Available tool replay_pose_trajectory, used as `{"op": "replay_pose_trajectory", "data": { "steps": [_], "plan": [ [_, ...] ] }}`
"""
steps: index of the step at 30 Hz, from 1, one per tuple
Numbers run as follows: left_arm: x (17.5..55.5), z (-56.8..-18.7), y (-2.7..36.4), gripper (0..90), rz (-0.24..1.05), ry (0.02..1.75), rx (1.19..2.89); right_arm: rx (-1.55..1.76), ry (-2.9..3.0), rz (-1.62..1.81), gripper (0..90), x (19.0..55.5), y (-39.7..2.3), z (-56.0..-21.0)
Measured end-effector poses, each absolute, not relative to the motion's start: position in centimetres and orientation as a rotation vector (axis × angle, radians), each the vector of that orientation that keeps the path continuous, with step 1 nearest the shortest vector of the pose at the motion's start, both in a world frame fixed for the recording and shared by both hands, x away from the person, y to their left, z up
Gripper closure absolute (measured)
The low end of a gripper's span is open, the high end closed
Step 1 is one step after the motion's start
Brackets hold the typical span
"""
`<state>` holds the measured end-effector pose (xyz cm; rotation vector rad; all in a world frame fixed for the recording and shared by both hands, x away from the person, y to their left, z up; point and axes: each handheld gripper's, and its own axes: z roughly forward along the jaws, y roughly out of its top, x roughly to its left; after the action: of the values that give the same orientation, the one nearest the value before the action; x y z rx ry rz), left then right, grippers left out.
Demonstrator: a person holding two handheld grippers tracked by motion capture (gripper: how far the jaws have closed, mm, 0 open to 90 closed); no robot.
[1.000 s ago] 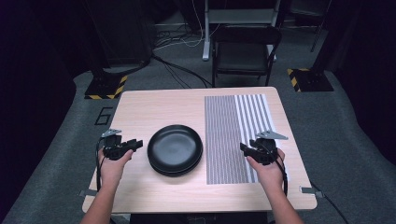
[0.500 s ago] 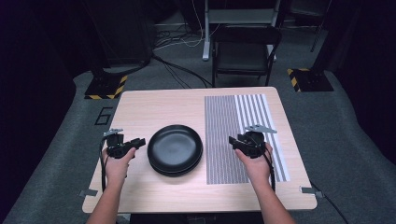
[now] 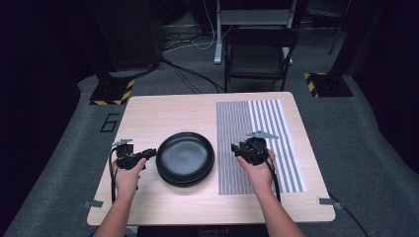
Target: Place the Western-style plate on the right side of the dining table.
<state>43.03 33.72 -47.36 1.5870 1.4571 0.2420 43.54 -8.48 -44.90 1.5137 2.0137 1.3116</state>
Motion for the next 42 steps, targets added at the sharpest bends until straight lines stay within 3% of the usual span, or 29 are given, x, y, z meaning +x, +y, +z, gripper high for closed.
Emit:
{"op": "replay_pose_trajectory", "data": {
  "steps": [22, 30, 39, 42],
  "plan": [
    [43.3, -49.0, 34.3, 79.2, 0.104, 1.500, 1.525, 1.549, 2.075, 1.340, 64.3, 44.0, -5.2, -46.3],
    [43.5, -49.4, 34.1, 82.7, 0.111, 1.508, 1.551, 1.581, 2.091, 1.352, 65.8, 44.3, -4.9, -47.0],
    [43.6, -49.7, 34.1, 81.8, 0.081, 1.514, 1.531, 1.628, 2.123, 1.370, 67.7, 44.5, -4.2, -47.7],
    [43.6, -50.0, 34.3, 82.2, 0.072, 1.507, 1.515, 1.696, 2.153, 1.380, 71.9, 44.8, -3.8, -48.2]
  ]
}}
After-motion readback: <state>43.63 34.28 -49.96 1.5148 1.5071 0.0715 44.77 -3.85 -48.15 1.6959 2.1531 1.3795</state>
